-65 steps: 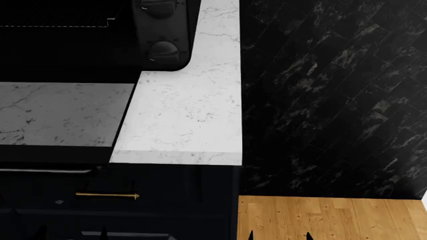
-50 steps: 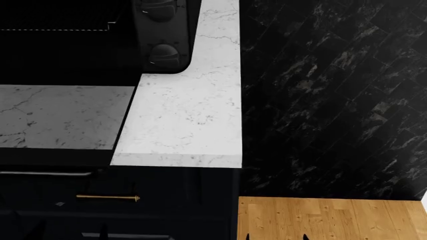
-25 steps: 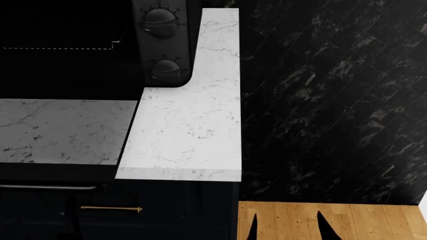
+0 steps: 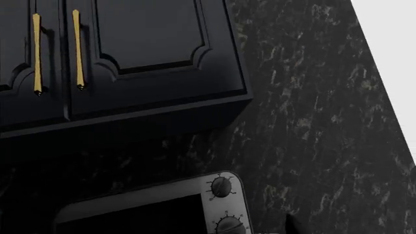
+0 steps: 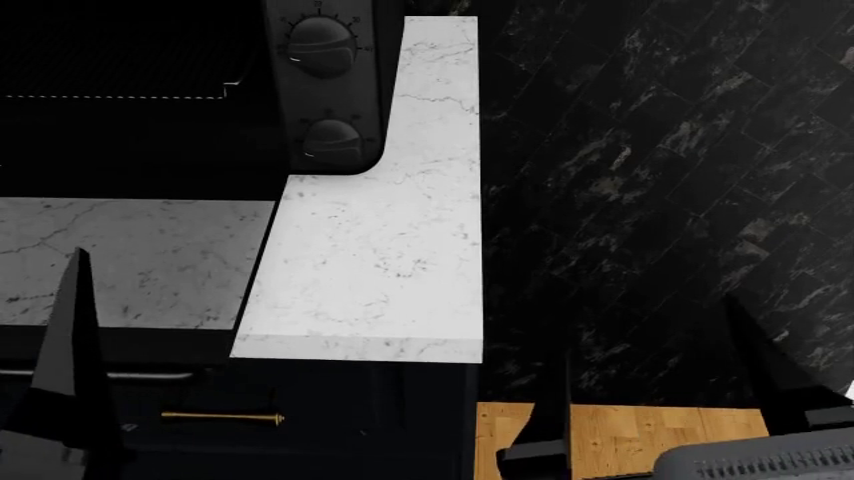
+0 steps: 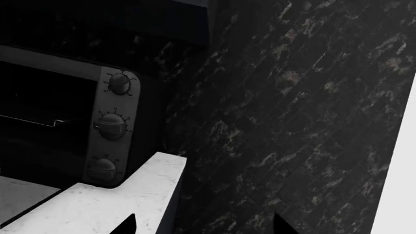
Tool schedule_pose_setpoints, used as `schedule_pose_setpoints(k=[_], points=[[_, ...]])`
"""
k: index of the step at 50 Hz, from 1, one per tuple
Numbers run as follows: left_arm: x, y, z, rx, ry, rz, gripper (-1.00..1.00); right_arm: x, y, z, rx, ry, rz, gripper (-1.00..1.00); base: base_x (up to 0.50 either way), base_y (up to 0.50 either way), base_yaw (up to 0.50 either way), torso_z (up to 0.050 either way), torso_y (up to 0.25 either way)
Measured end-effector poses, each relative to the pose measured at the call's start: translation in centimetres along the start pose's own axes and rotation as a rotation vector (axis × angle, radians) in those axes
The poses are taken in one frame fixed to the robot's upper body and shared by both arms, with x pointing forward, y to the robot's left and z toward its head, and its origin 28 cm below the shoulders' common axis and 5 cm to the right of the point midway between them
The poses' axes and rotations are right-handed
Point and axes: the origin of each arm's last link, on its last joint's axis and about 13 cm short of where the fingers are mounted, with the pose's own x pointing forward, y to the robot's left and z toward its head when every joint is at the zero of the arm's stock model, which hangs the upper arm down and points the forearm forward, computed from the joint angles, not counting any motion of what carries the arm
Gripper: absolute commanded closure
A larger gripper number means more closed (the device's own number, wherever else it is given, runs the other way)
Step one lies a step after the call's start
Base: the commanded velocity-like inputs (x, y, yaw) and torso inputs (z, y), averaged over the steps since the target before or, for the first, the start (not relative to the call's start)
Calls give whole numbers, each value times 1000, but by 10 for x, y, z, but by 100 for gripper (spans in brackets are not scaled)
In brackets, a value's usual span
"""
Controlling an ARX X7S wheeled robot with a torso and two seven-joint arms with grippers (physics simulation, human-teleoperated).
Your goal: Fully slide the toaster oven rack0 out.
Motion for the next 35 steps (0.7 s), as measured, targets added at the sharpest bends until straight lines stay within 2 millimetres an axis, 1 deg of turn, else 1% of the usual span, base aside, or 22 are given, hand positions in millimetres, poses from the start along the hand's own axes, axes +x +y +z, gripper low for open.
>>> schedule_pose_setpoints(k=[7, 12, 16, 24, 35], points=[[7, -4, 25, 3, -81, -104, -100, 2, -9, 25, -18, -74, 11, -100, 0, 0, 0, 48, 71], [9, 1, 38, 42, -85, -140, -100, 1, -15, 39, -22, -95, 14, -100, 0, 0, 0, 48, 71], [10, 8, 47, 79, -79, -140, -100, 0, -19, 49, -31, -107, 12, -100, 0, 0, 0, 48, 71], [10, 20, 63, 127, -64, -85, -100, -2, -24, 68, -59, -136, 16, -100, 0, 0, 0, 48, 72], [13, 34, 77, 165, -54, 12, -100, -4, -26, 82, -118, -163, 19, -100, 3, 494, 0, 48, 71]])
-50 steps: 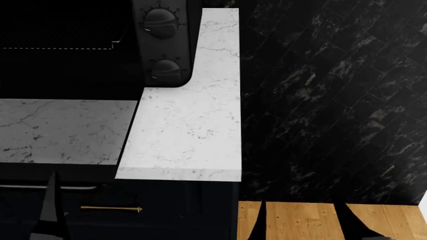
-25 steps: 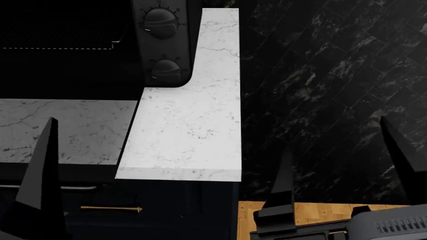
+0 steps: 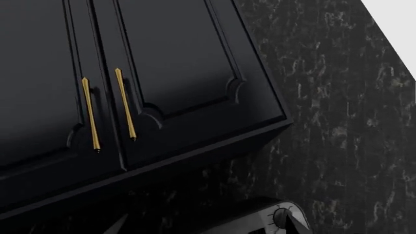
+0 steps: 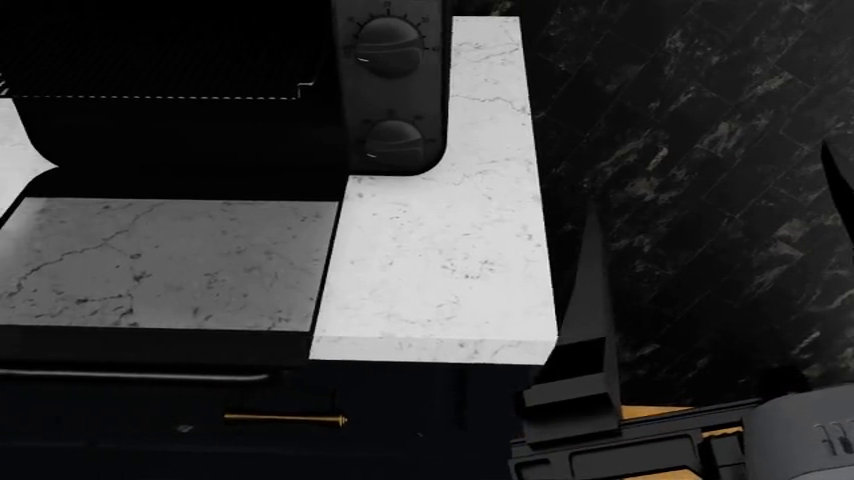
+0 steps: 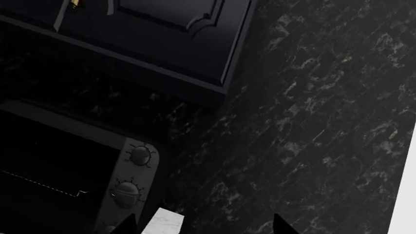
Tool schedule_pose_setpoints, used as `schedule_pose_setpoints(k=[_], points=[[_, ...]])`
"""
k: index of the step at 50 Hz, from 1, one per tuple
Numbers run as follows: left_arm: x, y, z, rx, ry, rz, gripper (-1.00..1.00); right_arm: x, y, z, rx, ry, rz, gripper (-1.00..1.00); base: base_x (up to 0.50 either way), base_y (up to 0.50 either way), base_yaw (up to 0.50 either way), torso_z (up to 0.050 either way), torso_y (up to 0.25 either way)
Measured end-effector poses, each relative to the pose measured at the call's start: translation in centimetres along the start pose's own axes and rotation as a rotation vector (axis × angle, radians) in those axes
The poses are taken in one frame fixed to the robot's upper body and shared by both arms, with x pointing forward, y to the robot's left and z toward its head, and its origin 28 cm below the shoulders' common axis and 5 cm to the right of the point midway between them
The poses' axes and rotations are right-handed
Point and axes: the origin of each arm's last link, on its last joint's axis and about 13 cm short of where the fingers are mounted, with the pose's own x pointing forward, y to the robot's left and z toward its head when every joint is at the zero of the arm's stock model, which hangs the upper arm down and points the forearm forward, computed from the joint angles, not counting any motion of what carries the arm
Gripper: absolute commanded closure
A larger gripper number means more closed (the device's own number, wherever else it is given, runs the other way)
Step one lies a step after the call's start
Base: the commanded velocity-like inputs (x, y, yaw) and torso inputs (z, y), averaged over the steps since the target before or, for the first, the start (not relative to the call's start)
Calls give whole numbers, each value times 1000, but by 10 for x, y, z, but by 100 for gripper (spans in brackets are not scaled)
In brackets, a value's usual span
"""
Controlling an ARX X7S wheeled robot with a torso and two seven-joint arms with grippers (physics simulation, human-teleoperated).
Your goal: Fully slide the toaster oven rack0 out.
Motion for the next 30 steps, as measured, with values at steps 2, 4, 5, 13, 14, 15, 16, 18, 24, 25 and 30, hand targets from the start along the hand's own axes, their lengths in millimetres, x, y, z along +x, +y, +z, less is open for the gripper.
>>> schedule_pose_setpoints(k=[2, 4, 5, 13, 14, 15, 16, 18, 24, 25, 30], points=[[1, 2, 1, 3, 2, 12, -100, 0, -1, 2, -5, -2, -4, -100, 8, 500, 0, 48, 72], [1, 3, 3, 7, 4, 22, -100, -1, -2, 3, -9, -4, -9, -100, 8, 500, 0, 48, 72], [1, 4, 3, 8, 4, 26, -100, -1, -2, 4, -11, -5, -12, -100, 8, 500, 0, 48, 70], [4, 8, 7, 20, 3, 53, -100, -2, -6, 9, -21, -14, -30, -100, 8, 500, 0, 48, 71], [4, 8, 8, 21, 3, 55, -100, -3, -6, 10, -23, -15, -32, -100, 8, 500, 0, 48, 70], [4, 9, 8, 22, 3, 58, -100, -3, -6, 10, -24, -16, -34, -100, 4, 500, 0, 48, 70], [4, 9, 8, 23, 3, 60, -100, -3, -7, 11, -25, -17, -36, -100, 8, 500, 0, 48, 70], [4, 10, 9, 25, 3, 63, -100, -3, -7, 12, -27, -19, -39, -100, 18, 500, 0, 48, 71], [5, 11, 9, 28, 5, 70, -100, -3, -9, 14, -34, -24, -48, -100, 23, 500, 0, 48, 71], [5, 11, 9, 29, 5, 71, -100, -3, -9, 14, -35, -25, -49, -100, 23, 500, 0, 48, 72], [5, 11, 9, 31, 7, 73, -100, -3, -10, 16, -39, -28, -56, -100, 28, 500, 0, 48, 70]])
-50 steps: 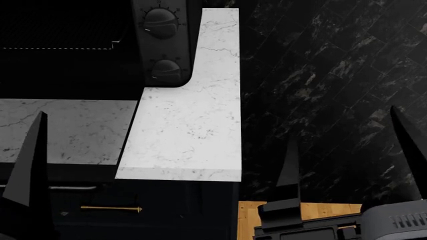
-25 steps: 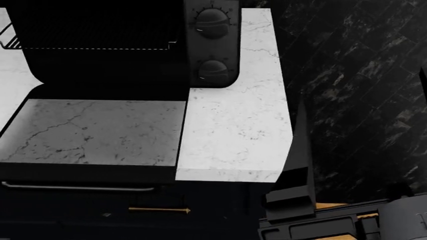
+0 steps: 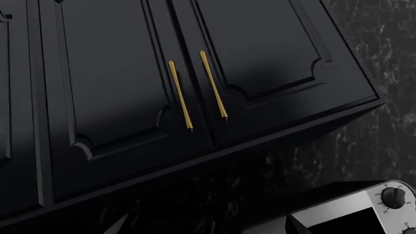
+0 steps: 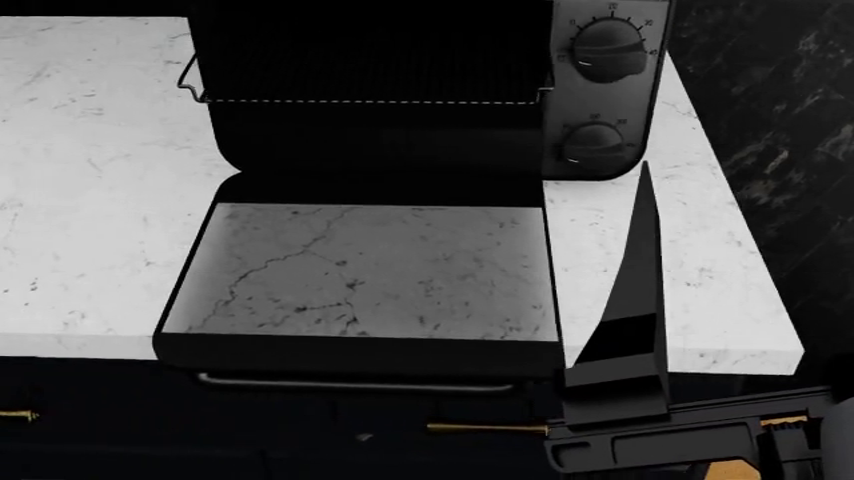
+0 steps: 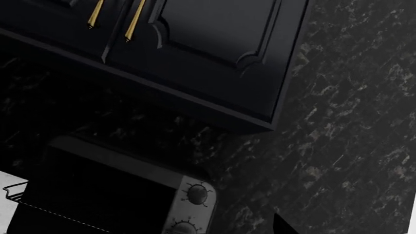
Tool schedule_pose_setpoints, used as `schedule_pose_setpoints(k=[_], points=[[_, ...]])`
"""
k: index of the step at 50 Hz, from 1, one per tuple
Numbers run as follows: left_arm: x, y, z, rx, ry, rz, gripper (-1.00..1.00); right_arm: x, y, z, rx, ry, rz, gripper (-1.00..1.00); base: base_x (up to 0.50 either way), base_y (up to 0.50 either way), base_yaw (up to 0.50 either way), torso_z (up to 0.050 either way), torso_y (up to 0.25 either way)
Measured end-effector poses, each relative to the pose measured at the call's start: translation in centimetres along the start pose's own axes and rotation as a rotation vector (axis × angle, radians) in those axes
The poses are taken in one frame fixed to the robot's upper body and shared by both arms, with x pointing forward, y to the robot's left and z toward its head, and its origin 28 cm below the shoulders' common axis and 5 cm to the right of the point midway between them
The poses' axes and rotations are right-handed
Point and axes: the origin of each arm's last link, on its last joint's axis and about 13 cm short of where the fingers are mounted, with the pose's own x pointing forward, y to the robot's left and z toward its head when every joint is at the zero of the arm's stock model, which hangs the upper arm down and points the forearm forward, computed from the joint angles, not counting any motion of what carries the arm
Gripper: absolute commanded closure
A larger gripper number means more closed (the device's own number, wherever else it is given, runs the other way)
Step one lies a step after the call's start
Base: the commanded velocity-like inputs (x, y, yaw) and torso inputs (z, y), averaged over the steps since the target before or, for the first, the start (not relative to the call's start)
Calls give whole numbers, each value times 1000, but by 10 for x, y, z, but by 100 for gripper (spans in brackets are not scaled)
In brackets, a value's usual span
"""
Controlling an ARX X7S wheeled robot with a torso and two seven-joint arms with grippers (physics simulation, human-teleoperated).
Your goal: Fully slide the toaster oven rack0 out.
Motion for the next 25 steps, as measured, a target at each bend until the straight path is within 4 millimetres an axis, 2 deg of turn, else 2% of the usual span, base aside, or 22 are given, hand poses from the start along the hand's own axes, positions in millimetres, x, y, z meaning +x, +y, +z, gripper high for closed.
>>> schedule_pose_setpoints(k=[7, 13, 25], points=[[0, 0, 0, 2, 3, 1, -100, 0, -1, 2, -1, 0, -8, -100, 60, 500, 0, 48, 71], [0, 1, -1, 3, 8, 7, -100, 2, -1, 5, 11, 4, -10, -100, 7, 46, 0, 48, 71], [0, 3, 1, -4, 8, 18, -100, 8, 2, 12, 7, -14, 6, -100, 492, 0, 0, 48, 71]])
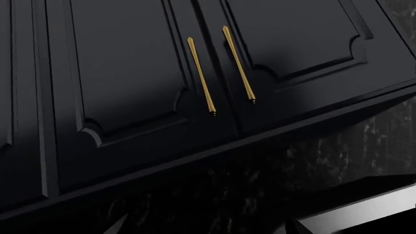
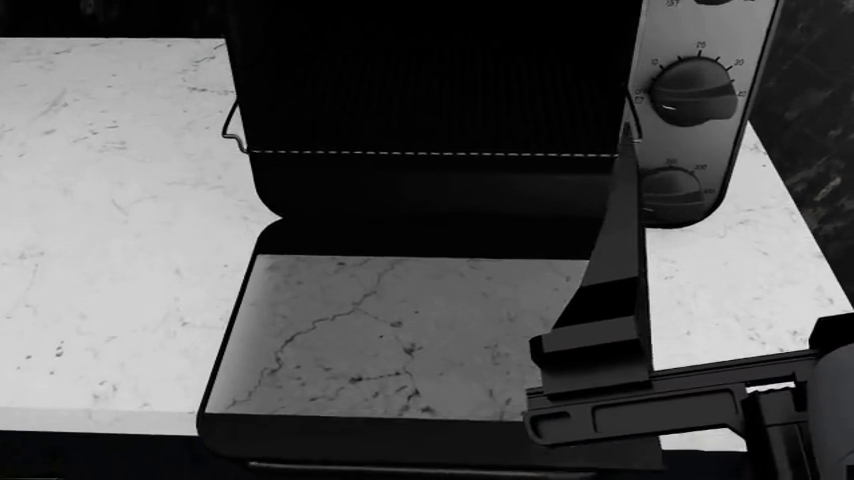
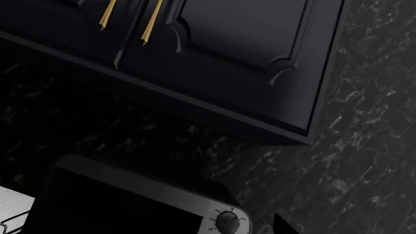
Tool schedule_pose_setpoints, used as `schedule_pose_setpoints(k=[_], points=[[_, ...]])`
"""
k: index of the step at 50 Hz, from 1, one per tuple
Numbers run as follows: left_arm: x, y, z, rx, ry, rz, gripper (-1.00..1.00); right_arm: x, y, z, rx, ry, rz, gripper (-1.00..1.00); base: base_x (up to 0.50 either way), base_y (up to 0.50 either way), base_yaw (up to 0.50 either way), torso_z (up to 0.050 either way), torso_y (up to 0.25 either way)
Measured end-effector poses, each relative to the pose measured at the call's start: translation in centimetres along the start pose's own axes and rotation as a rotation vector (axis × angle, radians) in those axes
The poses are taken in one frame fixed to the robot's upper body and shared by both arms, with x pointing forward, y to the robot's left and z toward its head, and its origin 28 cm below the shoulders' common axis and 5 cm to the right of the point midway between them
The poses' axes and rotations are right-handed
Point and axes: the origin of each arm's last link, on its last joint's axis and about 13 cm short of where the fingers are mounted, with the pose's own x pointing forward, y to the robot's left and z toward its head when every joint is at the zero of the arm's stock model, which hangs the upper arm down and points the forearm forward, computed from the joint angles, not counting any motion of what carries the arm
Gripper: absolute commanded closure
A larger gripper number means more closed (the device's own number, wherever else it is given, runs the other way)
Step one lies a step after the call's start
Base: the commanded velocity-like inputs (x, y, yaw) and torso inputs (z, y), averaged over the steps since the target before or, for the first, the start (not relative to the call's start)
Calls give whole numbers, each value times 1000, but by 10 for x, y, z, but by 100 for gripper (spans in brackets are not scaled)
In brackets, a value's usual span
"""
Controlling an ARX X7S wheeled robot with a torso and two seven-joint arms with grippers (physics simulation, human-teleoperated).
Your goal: Fully slide the toaster oven rack0 out.
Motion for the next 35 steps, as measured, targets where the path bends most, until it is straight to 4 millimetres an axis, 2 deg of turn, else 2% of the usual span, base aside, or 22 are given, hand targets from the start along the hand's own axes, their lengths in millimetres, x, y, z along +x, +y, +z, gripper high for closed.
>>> schedule_pose_setpoints(k=[14, 20, 35], points=[[0, 1, 1, -15, 6, 14, -100, 0, 6, -2, 2, 5, 25, -100, 472, 0, 0, 44, 62], [1, 0, 0, -9, 12, 39, -100, -3, 11, -12, 51, 31, 16, -100, 0, 0, 0, 0, 0], [1, 0, -5, -59, 50, 91, -100, -6, 31, -57, 390, 147, -37, -100, 0, 0, 0, 0, 0]])
